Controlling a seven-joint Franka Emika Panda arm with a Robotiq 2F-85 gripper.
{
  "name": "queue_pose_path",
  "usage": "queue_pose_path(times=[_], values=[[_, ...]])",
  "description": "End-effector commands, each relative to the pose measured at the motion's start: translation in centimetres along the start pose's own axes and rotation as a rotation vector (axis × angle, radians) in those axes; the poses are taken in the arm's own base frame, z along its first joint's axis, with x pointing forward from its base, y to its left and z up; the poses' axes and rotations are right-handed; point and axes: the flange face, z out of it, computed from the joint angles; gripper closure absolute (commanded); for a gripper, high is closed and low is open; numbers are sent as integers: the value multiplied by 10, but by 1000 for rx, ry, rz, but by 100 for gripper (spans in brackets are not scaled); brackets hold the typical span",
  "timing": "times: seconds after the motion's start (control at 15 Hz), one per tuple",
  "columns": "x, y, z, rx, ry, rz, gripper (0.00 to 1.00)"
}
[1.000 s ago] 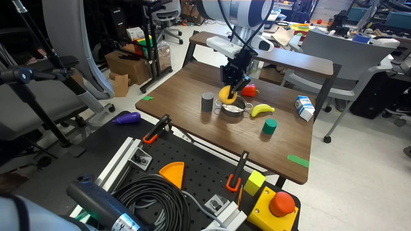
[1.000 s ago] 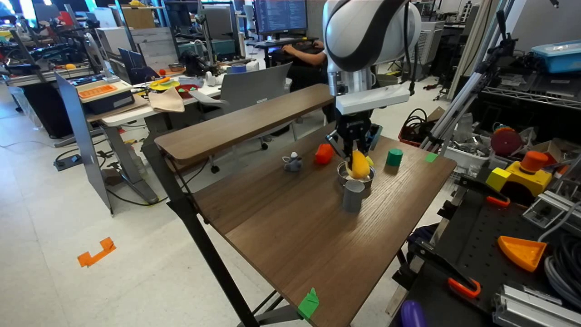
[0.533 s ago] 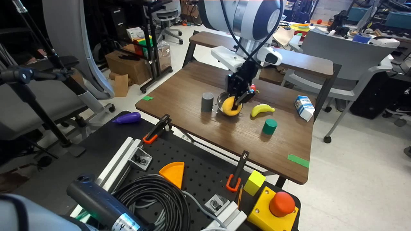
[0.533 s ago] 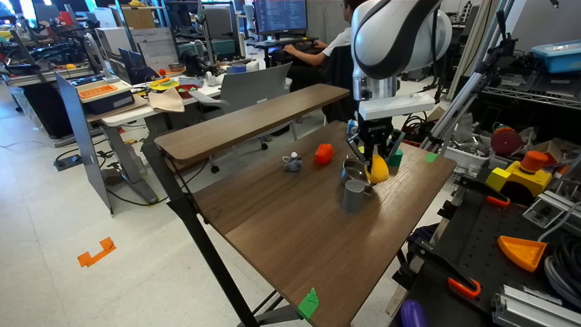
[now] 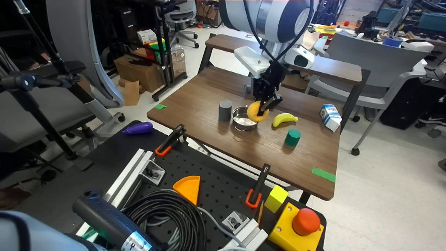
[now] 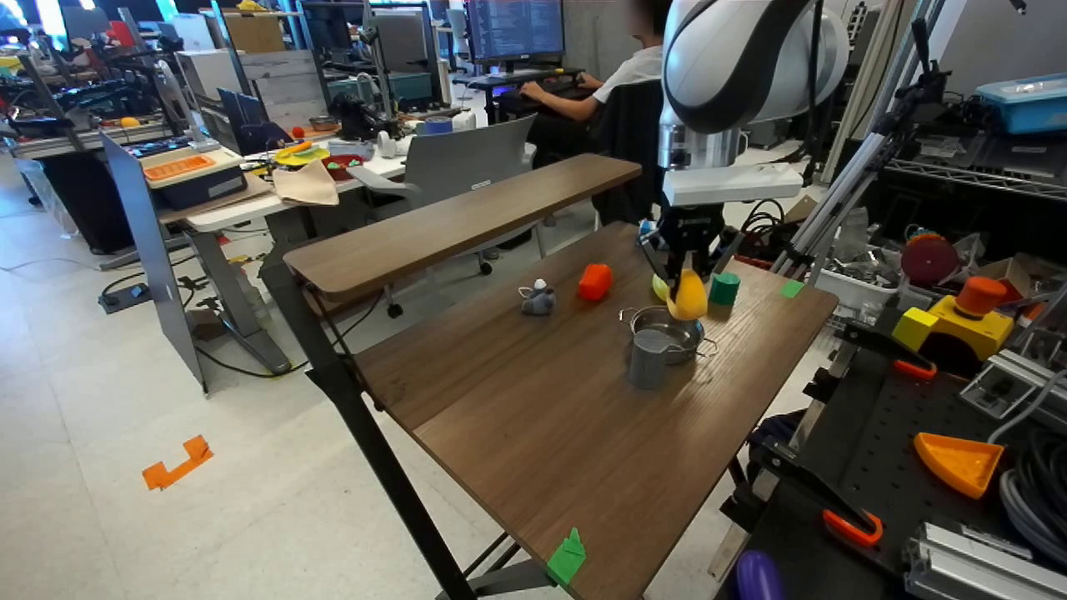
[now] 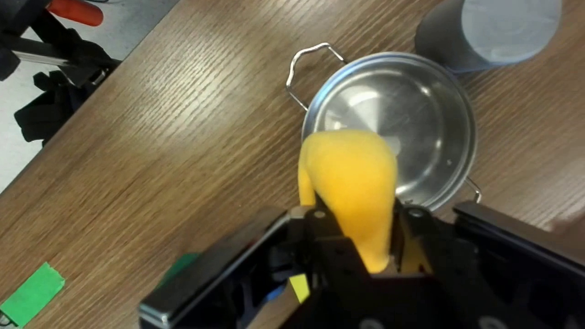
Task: Put the yellow plush toy in the silver pot
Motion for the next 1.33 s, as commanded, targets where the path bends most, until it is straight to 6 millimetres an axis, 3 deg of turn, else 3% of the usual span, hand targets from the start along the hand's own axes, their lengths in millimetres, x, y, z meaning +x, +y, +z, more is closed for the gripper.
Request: queue_pose_path(times=[0.0,0.4,1.07,1.13,1.27], values=[[-4,-17,-20,35,23,6,94],[-6,-46,-19,48,-13,-21,94],[-3,-51,-8,37,-63,-5,94],[-3,-51,-6,31,-73,-2,57],[-2,-53,-5,23,-83,3,42]])
